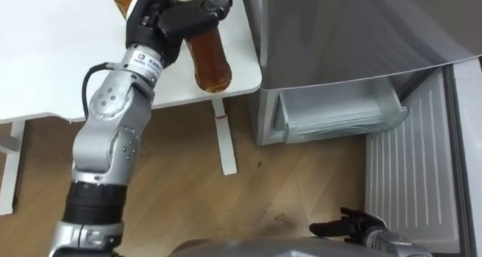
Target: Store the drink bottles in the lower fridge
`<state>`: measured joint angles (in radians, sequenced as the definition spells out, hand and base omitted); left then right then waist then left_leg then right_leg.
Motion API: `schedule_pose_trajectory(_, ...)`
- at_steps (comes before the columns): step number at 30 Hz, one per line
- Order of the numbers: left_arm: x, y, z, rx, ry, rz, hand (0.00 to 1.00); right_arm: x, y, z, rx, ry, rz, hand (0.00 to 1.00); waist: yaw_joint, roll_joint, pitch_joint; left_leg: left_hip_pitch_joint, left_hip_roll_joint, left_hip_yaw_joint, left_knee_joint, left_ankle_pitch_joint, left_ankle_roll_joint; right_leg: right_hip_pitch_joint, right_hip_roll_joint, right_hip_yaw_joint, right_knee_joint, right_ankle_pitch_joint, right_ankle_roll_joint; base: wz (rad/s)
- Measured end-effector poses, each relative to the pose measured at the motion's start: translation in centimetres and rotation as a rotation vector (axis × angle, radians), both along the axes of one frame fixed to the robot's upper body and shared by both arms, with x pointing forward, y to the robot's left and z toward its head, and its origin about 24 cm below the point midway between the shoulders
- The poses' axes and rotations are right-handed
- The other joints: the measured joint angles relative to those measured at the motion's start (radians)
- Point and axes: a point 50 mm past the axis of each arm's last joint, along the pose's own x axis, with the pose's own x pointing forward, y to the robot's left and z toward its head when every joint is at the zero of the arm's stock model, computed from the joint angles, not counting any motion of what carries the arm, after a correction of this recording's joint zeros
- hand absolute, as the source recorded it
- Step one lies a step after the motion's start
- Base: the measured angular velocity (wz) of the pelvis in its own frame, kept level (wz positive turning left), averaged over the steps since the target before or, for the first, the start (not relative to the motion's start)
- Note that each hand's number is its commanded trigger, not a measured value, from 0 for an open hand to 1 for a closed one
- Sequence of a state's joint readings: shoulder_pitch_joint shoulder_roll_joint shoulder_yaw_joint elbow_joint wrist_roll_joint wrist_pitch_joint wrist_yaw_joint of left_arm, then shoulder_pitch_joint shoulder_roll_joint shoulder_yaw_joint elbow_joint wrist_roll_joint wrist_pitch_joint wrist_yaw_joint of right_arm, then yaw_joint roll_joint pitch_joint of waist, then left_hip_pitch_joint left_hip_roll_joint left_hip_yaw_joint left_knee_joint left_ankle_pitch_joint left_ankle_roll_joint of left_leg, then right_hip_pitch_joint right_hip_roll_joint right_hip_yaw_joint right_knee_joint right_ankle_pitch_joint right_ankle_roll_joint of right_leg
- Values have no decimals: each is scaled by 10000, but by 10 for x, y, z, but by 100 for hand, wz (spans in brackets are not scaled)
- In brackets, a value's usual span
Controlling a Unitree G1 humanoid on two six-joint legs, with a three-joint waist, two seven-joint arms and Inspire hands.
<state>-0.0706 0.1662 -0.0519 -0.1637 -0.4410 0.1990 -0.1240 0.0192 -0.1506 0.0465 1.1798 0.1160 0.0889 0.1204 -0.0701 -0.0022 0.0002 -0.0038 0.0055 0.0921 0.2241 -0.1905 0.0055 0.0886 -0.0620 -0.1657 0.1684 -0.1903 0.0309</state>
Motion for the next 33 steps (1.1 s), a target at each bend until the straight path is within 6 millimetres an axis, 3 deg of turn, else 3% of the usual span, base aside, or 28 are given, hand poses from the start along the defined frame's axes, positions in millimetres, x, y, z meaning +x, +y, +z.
schedule_pose_trajectory(6, -8, 2, -11, 10, 445, -172, 100, -6, 0, -2, 234, 136, -567, 0, 209, 18, 7, -51, 2, -126, 109, -2, 0, 47, 5, -52, 9, 0, -1, 3)
schedule_pose_trajectory(16, -17, 4, -19, -188, 689, -359, 100, 0, 7, -1, 1080, 48, -357, 0, 543, 36, -19, -145, -19, -403, 247, 11, -19, 158, 21, -350, 15, 1, -4, 9)
schedule_pose_trajectory(20, -24, 5, -26, -166, 965, -519, 100, 17, 15, 3, 1361, -433, 276, 0, 696, -39, 26, -204, -18, -434, 335, 11, -19, 157, 21, -386, 18, 1, -4, 2)
schedule_pose_trajectory(28, -39, 9, -40, -295, 1545, -568, 100, 56, 36, 21, 2559, -2076, 1763, 0, 789, -93, 43, -214, -31, -540, 350, 10, -19, 203, 4, -562, 29, -1, -4, 4)
schedule_pose_trajectory(33, -46, 8, -47, -299, 1855, -835, 100, 72, 51, 32, 3431, -2770, 2850, 0, 794, -323, 113, -247, -43, -721, 468, 4, -26, 305, 17, -763, 11, -4, -5, 13)
